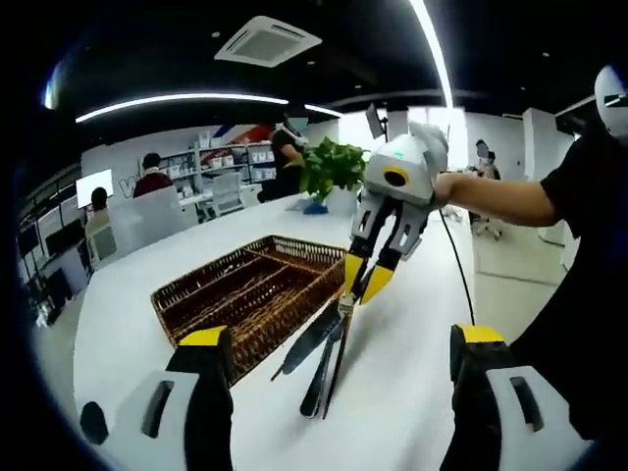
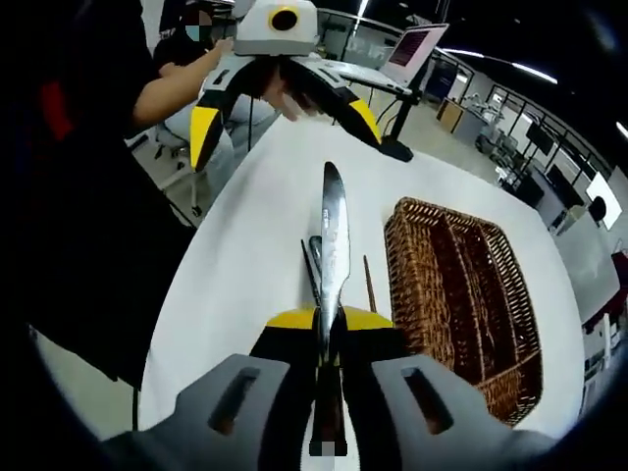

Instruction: Arrange the knives, forks, and spoons in their matching storage slots by inserting each utensil handle-first until every utensil is classified and aligned in the correct compartment

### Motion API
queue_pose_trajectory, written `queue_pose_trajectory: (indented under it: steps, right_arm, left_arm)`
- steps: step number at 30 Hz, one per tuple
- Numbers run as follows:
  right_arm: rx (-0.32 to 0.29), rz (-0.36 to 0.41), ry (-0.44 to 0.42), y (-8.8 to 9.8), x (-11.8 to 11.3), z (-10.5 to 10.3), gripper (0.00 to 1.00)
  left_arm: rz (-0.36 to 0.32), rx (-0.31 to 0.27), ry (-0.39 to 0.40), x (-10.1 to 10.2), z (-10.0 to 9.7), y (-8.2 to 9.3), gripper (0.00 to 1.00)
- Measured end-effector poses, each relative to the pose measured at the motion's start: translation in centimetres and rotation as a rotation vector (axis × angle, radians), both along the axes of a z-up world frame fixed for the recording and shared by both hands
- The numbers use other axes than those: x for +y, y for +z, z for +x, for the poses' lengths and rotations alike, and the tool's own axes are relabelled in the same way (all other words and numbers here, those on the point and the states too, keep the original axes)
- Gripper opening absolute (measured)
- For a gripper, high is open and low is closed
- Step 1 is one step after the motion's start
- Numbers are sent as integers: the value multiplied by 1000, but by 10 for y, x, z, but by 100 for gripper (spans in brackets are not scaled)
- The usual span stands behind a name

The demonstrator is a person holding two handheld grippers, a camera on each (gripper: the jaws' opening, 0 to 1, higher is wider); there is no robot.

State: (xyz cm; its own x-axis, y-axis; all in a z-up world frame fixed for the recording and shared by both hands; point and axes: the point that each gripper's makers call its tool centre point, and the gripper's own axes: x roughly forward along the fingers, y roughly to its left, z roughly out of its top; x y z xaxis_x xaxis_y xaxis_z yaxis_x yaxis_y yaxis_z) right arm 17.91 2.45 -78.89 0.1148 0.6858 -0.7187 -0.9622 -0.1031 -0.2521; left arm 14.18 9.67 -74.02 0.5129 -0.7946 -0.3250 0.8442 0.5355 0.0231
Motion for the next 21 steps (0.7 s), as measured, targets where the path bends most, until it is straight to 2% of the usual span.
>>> queue_pose_trajectory:
  steps: [5,12,16,19,21]
  right_arm:
    - [-10,-32,-3,8,-1,21,6]
    - [-1,-64,-40,10,7,55,6]
    - [-6,-94,-56,6,13,71,6]
    - [27,-92,-66,3,18,78,6]
    - [35,-108,-71,-1,21,83,6]
  left_arm:
    - [-21,7,43,5,3,-3,99]
    - [-54,2,85,14,8,-2,99]
    - [-36,-2,100,20,9,-4,99]
    - [-29,1,92,20,7,-7,99]
    - [-8,-18,91,23,6,-8,99]
